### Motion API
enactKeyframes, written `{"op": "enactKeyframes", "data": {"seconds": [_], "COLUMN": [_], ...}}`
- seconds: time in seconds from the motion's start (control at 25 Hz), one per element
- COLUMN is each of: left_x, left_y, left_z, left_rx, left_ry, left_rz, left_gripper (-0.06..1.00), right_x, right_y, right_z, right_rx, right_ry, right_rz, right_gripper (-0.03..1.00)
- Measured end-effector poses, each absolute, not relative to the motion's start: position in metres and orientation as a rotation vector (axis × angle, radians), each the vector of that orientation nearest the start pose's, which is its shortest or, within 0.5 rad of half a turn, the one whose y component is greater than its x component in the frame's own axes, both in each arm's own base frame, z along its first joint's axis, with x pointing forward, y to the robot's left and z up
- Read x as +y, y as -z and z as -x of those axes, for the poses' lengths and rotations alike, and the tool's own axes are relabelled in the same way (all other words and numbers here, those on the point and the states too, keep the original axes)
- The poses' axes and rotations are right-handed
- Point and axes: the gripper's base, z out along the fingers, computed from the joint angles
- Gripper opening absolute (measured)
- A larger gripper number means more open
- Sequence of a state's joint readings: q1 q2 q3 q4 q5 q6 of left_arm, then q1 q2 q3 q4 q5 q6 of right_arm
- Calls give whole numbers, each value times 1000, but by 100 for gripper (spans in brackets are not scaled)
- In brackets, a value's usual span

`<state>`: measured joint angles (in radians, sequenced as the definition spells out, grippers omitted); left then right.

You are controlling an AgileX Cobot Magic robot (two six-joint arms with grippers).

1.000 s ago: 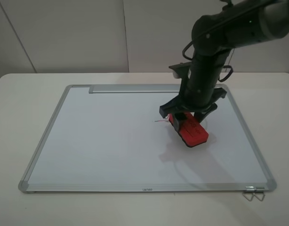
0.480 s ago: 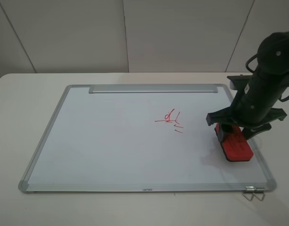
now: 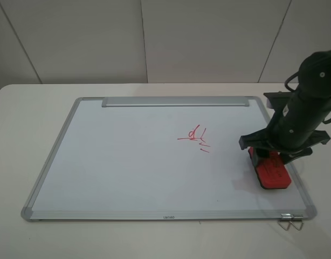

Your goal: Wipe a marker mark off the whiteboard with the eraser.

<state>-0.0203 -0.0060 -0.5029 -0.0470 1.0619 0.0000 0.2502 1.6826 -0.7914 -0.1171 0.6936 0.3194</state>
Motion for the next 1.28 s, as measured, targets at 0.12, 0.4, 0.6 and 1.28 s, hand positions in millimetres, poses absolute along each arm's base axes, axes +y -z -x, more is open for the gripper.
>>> {"op": "enactKeyframes", "data": {"seconds": [0.12, 0.4, 0.6, 1.28], "left_x": [-4, -4, -4, -4], "left_y": [-278, -278, -278, -278], "left_z": [6, 6, 6, 6], "left_rx": [2036, 2036, 2036, 2036], "left_ry": [69, 69, 69, 69], "left_rz": [-23, -23, -23, -23], "left_gripper": [77, 77, 77, 77], "right_x": [58, 57, 57, 0], "right_y": [-139, -134, -134, -218], "right_z": [-255, -250, -251, -225], "right_rx": [3051, 3060, 3057, 2853], "right_ry": [83, 94, 92, 12], "right_rz": [24, 23, 19, -149], "right_gripper": [50, 50, 51, 83]}}
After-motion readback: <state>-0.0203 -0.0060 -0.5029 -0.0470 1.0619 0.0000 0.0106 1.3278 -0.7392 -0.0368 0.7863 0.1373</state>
